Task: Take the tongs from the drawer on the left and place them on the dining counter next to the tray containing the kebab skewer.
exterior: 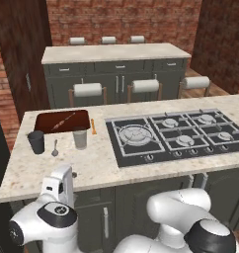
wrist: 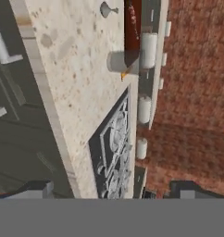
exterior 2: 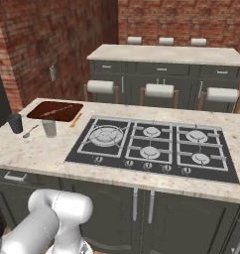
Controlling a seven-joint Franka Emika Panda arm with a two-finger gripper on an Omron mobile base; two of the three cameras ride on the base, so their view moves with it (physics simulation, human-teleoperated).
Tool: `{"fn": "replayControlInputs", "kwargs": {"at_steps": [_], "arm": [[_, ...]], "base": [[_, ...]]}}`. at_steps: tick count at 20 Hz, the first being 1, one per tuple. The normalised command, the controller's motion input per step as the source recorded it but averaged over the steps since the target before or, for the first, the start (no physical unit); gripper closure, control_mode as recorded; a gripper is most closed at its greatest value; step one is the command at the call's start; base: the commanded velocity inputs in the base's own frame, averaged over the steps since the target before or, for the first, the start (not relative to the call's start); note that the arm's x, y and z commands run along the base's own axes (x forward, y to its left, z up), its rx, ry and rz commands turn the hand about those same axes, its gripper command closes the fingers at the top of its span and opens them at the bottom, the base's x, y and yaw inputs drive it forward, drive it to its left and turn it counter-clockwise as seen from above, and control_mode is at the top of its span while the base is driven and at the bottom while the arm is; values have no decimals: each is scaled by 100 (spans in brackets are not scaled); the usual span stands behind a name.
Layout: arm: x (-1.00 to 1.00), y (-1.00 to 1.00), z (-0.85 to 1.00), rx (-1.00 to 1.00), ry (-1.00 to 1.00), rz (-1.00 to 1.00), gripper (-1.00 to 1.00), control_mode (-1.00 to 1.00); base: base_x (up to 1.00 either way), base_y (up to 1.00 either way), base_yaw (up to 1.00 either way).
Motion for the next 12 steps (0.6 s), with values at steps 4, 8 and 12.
{"fn": "replayControlInputs", "kwargs": {"at_steps": [4, 8, 12], "arm": [[0, 14, -37, 0, 0, 37, -100, -100], [10, 0, -28, 0, 0, 40, -100, -100], [3, -3, -6, 19, 0, 23, -100, -100]], "base": [[0, 0, 0], [0, 0, 0], [0, 0, 0]]}}
